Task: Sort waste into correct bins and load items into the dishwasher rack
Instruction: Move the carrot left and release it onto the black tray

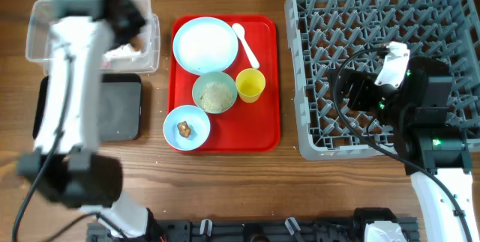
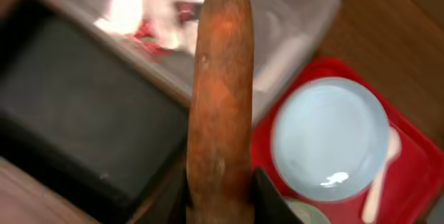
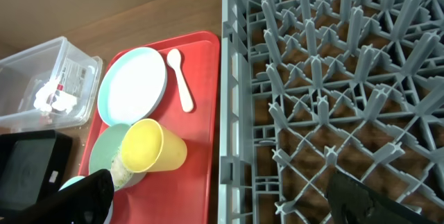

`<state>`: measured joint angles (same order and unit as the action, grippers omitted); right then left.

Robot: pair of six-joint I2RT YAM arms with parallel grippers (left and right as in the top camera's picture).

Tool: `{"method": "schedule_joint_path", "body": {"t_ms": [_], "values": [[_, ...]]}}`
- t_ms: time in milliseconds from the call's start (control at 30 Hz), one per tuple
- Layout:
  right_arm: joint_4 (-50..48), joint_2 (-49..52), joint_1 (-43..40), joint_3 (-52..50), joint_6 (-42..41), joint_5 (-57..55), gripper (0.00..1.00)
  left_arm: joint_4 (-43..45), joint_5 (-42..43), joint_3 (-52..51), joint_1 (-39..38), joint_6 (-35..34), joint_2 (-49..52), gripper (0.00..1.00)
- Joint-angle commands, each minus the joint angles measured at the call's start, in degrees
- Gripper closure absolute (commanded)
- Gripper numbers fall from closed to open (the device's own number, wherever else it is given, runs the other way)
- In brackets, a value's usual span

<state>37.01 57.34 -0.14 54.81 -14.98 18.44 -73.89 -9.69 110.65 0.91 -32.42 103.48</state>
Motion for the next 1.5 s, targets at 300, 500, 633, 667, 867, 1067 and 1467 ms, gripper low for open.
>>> {"method": "schedule_joint_path", "body": {"t_ms": [300,500,633,667,867,1067,1467], "values": [[-0.3,2.5,0.3,1.0,-0.3,0.9,0.0,4.0,1.0,-24.4,26.9,-15.3,-1.4,0.96],[-0.3,5.7,0.3,1.0,-2.0,1.0,0.0,31.7,2.6,-46.1,26.4,-24.2,-1.4,0.96],[-0.3,6.3,0.3,1.0,-2.2,1.0,0.0,40.3,2.6,-51.9,26.1,-24.2,-1.4,0.86],[-0.5,6.3,0.3,1.0,-2.9,0.9,0.0,40.4,2.6,-52.1,26.1,-24.2,-1.4,0.83],[-1.0,6.3,0.3,1.0,-3.1,0.9,0.0,42.1,5.5,-51.6,26.1,-19.2,-1.7,0.37],[-1.0,6.3,0.3,1.0,-3.2,0.9,0.0,40.1,17.6,-46.8,26.0,-2.9,-6.5,0.25],[-1.4,6.3,0.3,1.0,-3.2,1.0,0.0,25.0,24.6,-44.2,-3.1,21.5,-20.4,0.22]]}}
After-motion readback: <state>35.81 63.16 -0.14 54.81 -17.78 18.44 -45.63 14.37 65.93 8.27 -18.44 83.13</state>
